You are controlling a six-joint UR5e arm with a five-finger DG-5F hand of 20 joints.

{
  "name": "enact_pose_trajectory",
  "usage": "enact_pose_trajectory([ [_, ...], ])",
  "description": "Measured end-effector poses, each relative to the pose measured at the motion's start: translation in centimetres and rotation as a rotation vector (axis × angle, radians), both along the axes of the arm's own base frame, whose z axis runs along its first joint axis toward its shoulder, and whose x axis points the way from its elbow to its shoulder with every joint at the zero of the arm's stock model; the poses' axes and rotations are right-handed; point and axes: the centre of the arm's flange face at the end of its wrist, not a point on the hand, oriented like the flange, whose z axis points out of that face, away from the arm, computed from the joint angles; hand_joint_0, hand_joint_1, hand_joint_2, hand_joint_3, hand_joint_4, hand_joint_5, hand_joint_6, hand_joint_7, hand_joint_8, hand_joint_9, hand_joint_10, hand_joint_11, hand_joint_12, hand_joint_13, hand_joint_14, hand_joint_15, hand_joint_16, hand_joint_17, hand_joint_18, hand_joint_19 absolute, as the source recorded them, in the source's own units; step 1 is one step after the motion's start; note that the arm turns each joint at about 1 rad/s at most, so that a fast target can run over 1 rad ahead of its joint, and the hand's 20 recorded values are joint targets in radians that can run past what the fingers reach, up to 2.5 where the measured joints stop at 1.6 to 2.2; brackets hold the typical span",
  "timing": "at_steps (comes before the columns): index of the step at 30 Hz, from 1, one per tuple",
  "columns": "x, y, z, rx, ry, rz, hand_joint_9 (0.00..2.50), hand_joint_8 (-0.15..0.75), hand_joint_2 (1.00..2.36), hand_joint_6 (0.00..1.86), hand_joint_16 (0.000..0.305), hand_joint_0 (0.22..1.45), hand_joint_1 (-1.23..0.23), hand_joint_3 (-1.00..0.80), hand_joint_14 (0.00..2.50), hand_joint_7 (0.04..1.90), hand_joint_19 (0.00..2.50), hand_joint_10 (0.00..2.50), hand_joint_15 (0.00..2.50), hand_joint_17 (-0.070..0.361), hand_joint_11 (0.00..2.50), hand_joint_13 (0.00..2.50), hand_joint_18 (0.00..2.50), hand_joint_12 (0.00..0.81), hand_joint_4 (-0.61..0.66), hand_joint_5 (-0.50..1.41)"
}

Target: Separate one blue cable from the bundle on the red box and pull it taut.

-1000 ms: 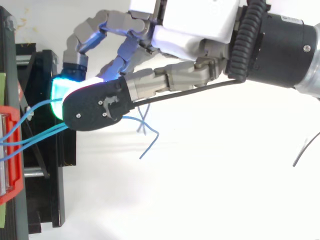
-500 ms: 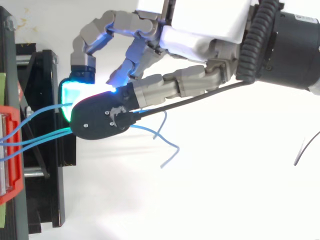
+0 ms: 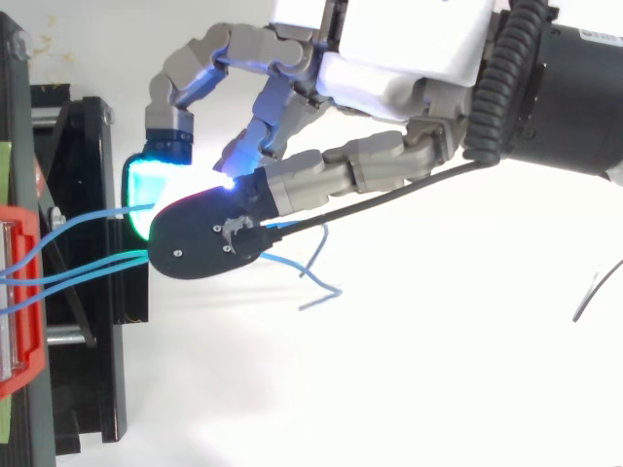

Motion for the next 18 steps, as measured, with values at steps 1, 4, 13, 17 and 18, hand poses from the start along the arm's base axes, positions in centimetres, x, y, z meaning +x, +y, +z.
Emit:
enact_pose_trajectory([
  [1, 0.0, 0.0, 0.0, 0.000, 0.000, 0.000, 1.29, 0.282, 1.02, 0.92, 0.051, 0.60, -0.83, -0.12, 0.02, 0.96, 0.61, 0.03, 0.57, 0.116, 0.74, 0.96, 0.82, 0.361, 0.04, -0.04],
  [4, 0.0, 0.0, 0.0, -0.001, 0.000, 0.002, 1.29, 0.280, 1.02, 0.92, 0.051, 0.60, -0.81, -0.14, 0.02, 0.96, 0.60, 0.03, 0.56, 0.116, 0.73, 0.95, 0.81, 0.360, 0.05, -0.04],
  [13, -0.9, 0.0, -2.8, -0.004, 0.051, 0.006, 1.28, 0.291, 1.02, 0.92, 0.053, 0.58, -0.74, -0.19, 0.02, 0.93, 0.61, 0.02, 0.56, 0.118, 0.73, 0.93, 0.78, 0.371, 0.06, -0.05],
  [17, -1.1, 0.1, -4.6, 0.006, 0.040, 0.007, 1.25, 0.278, 1.01, 0.91, 0.049, 0.55, -0.66, -0.27, 0.02, 0.93, 0.64, 0.02, 0.55, 0.110, 0.72, 0.89, 0.71, 0.351, 0.08, -0.06],
  [18, -1.1, 0.1, -4.7, 0.008, 0.029, 0.006, 1.24, 0.275, 1.01, 0.91, 0.048, 0.55, -0.65, -0.28, 0.02, 0.93, 0.65, 0.03, 0.55, 0.108, 0.72, 0.87, 0.69, 0.349, 0.07, -0.06],
])
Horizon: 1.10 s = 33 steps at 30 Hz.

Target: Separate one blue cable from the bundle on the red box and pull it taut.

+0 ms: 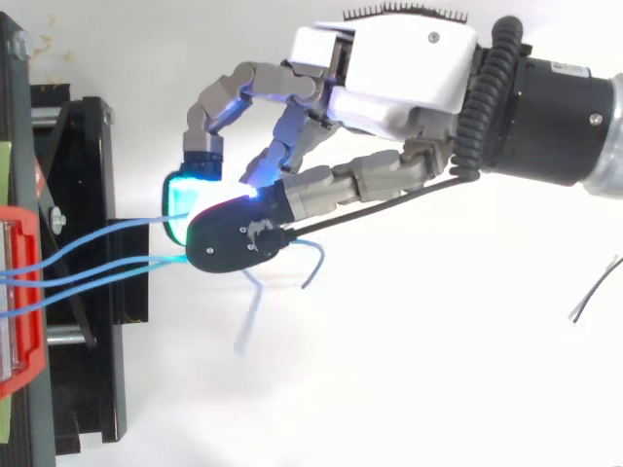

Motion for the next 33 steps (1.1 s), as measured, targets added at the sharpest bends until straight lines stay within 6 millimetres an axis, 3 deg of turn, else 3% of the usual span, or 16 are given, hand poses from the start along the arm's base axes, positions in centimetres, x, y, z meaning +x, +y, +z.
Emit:
enact_pose_trajectory([
  [13, 0.24, 0.06, -0.26, 0.018, -0.032, -0.002, 1.22, 0.281, 1.01, 0.91, 0.049, 0.55, -0.60, -0.33, 0.02, 0.91, 0.65, 0.02, 0.54, 0.109, 0.71, 0.86, 0.67, 0.352, 0.07, -0.06],
  [21, 0.22, 0.06, -0.23, 0.019, -0.031, -0.002, 1.29, 0.272, 1.02, 0.92, 0.049, 0.60, -0.82, -0.15, 0.02, 0.99, 0.63, 0.03, 0.60, 0.111, 0.74, 0.95, 0.79, 0.350, 0.06, -0.04],
  [29, 0.22, 0.04, -0.24, 0.019, -0.031, -0.003, 1.32, 0.280, 1.02, 0.91, 0.050, 0.61, -0.84, -0.12, 0.02, 1.02, 0.63, 0.03, 0.63, 0.113, 0.73, 0.99, 0.82, 0.352, 0.03, -0.03],
  [33, 0.21, 0.03, -0.30, 0.019, -0.030, -0.003, 1.34, 0.296, 1.01, 0.90, 0.055, 0.60, -0.78, -0.14, 0.02, 1.02, 0.63, 0.02, 0.63, 0.125, 0.71, 1.00, 0.84, 0.378, 0.02, -0.02],
])
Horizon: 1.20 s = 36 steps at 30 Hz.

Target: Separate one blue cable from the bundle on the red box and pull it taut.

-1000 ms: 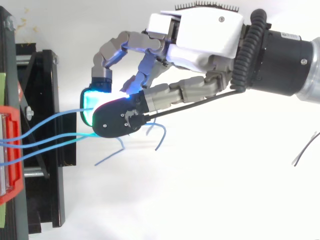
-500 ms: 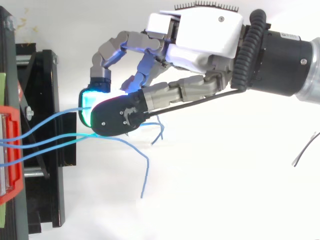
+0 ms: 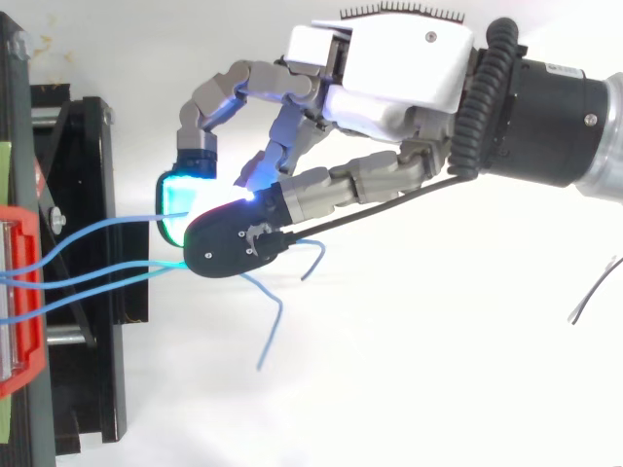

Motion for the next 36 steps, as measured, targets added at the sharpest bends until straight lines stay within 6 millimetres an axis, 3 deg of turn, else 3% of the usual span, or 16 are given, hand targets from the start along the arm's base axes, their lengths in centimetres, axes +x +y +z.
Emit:
enact_pose_trajectory([
  [8, -0.6, 0.2, -2.0, 0.022, 0.012, 0.019, 1.34, 0.314, 1.01, 0.89, 0.059, 0.60, -0.73, -0.16, 0.02, 1.04, 0.63, 0.02, 0.62, 0.134, 0.68, 0.99, 0.83, 0.399, 0.01, -0.02],
  [13, -1.1, 0.4, -4.0, 0.101, -0.020, 0.042, 1.10, 0.315, 1.01, 0.89, 0.056, 0.60, -0.72, -0.18, 0.01, 1.01, 0.54, 0.01, 0.42, 0.125, 0.43, 0.86, 0.74, 0.381, -0.01, -0.02],
  [26, -2.1, 0.1, -2.6, 0.135, -0.003, 0.037, 0.79, 0.283, 1.01, 0.89, 0.049, 0.60, -0.71, -0.19, 0.01, 0.96, 0.41, 0.01, 0.21, 0.111, 0.16, 0.66, 0.58, 0.348, -0.03, -0.03],
  [36, -2.2, 0.0, -2.7, 0.094, 0.012, 0.044, 0.73, 0.276, 1.01, 0.90, 0.048, 0.60, -0.70, -0.20, 0.01, 0.94, 0.37, 0.01, 0.21, 0.107, 0.14, 0.60, 0.48, 0.353, -0.03, -0.03],
])
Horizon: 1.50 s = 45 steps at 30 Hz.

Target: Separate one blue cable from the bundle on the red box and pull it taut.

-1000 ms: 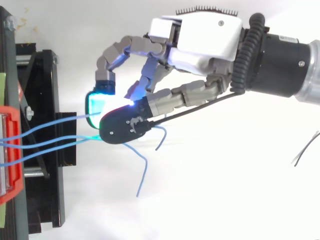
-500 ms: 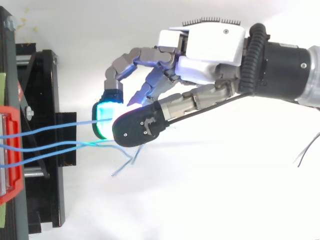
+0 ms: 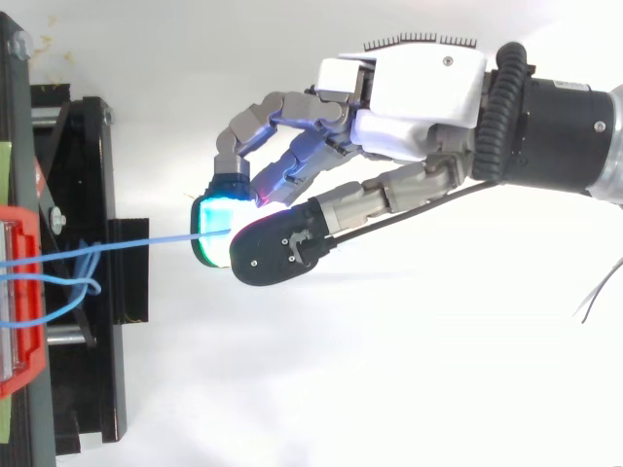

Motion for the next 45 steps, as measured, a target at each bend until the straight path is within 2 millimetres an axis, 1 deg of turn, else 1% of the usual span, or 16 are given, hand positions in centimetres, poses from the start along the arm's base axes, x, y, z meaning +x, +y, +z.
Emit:
enact_pose_trajectory([
  [17, 0.04, 0.22, -0.02, -0.014, 0.000, 0.006, 0.82, 0.285, 1.01, 0.90, 0.047, 0.60, -0.69, -0.21, 0.01, 0.92, 0.42, 0.01, 0.34, 0.105, 0.24, 0.68, 0.47, 0.343, -0.02, -0.03],
  [45, 0.04, 0.24, -0.02, -0.014, 0.000, 0.006, 0.94, 0.298, 1.01, 0.90, 0.047, 0.60, -0.69, -0.21, 0.01, 0.91, 0.47, 0.01, 0.41, 0.106, 0.35, 0.74, 0.50, 0.348, -0.01, -0.03],
])
